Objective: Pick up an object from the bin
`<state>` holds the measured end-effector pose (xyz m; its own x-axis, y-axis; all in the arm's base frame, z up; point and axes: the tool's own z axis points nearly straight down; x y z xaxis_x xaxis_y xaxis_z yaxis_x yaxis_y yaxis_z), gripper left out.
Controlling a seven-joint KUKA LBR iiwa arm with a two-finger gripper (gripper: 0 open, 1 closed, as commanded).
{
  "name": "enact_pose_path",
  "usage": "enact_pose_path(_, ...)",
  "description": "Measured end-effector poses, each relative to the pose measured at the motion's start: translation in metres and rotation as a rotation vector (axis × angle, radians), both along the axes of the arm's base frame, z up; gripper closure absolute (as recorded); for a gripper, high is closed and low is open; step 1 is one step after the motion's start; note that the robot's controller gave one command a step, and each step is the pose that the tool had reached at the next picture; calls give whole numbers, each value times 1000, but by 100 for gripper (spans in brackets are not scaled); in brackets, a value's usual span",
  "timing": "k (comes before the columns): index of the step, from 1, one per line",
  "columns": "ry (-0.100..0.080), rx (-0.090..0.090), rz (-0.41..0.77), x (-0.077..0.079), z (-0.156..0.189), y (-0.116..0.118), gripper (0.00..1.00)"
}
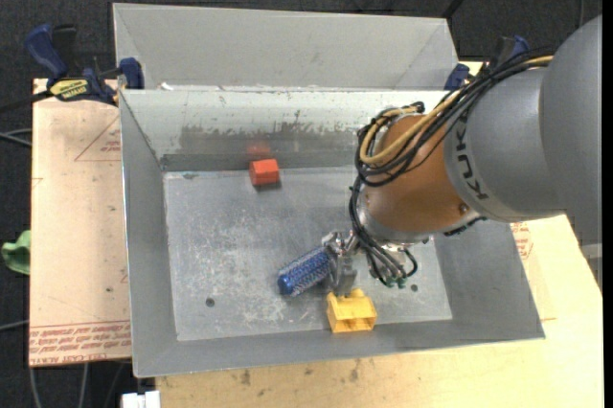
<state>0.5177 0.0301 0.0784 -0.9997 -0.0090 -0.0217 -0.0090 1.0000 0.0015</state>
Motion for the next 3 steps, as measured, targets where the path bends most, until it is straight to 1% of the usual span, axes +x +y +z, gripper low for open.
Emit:
enact_pose_path(1,10,-1,-2,4,129,-16,100)
enact_pose_path(2,19,-1,0,2,124,-16,0)
enact_pose_path(3,22,-2,137,37,-10,-11,0)
